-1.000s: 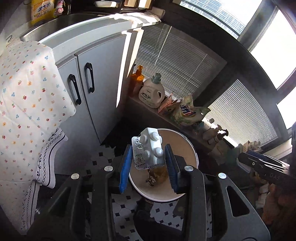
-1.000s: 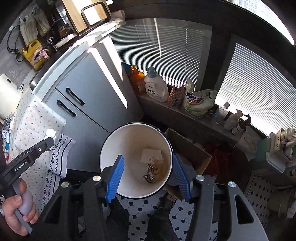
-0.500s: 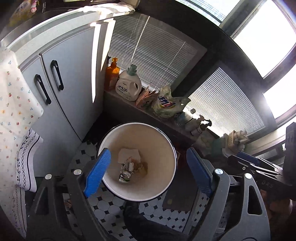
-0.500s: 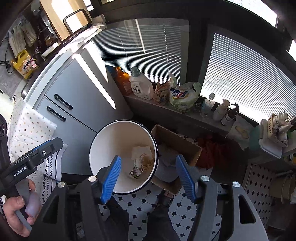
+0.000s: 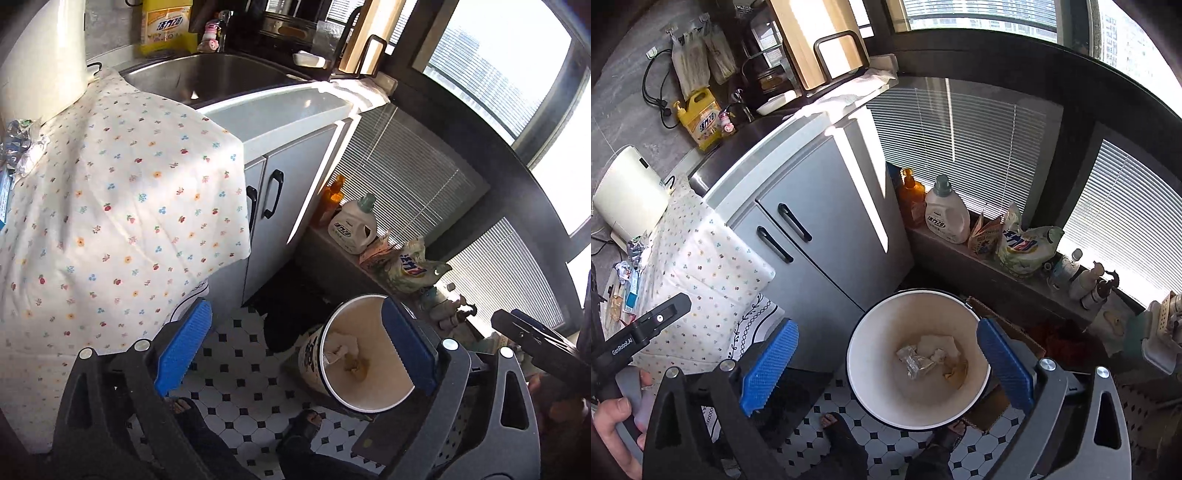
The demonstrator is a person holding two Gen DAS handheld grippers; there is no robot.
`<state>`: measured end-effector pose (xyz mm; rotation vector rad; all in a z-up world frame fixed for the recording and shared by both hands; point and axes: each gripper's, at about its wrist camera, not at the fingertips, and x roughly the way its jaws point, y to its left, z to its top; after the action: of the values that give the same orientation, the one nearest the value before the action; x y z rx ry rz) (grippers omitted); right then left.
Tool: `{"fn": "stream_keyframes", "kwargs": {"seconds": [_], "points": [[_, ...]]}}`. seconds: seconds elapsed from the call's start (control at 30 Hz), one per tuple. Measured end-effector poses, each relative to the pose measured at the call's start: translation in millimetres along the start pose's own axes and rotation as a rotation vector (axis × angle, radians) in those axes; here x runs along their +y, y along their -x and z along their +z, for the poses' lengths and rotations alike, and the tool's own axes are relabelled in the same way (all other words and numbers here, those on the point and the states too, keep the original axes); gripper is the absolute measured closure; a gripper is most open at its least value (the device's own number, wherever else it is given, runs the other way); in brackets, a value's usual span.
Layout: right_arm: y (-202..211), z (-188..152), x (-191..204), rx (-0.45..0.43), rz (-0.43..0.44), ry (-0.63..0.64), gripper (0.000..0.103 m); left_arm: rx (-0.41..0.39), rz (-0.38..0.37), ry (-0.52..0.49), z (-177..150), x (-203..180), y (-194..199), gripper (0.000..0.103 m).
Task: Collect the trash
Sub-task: 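Bring both tools back to the table, then grasp the red packet with the left tool while the right tool grasps the crumpled white tissue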
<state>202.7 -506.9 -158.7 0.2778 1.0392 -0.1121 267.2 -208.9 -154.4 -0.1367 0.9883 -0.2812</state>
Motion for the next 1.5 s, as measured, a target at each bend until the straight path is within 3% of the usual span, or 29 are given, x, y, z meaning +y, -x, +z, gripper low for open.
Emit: {"fn": "stream_keyframes", "kwargs": {"seconds": [0.5,0.67,0.97,1.03,1.07,1.1,1.2,1.5], "points": [[-14.4,10.6,134.9,0.007,0.112,0.156,0.008,-0.173,0.233,0.226,7.4,161.7,83.6,0.010],[-17.6,9.5,173.4,0.012,0.138,0.201,0.008,-0.199,0.273,0.309,-0.8,205.5,97.5,0.013],[-23.6,10.0,242.9,0.012,0.198,0.304,0.008,-0.168,0.293,0.385,-10.4,262.5,92.1,0.037],[-25.9,9.6,259.5,0.013,0.209,0.324,0.008,-0.152,0.284,0.388,-10.9,269.9,87.1,0.051],[-27.1,9.3,267.3,0.014,0.216,0.332,0.008,-0.137,0.274,0.389,-10.9,273.9,83.8,0.072],[-28.6,9.3,275.1,0.015,0.223,0.341,0.008,-0.115,0.260,0.386,-10.3,276.5,79.6,0.081],[-36.4,10.3,300.0,0.021,0.244,0.373,0.008,-0.132,0.250,0.366,-7.3,274.9,85.3,0.086],[-68.2,19.0,387.3,0.041,0.354,0.492,0.010,-0.241,0.262,0.369,8.9,293.5,131.7,0.086]]}}
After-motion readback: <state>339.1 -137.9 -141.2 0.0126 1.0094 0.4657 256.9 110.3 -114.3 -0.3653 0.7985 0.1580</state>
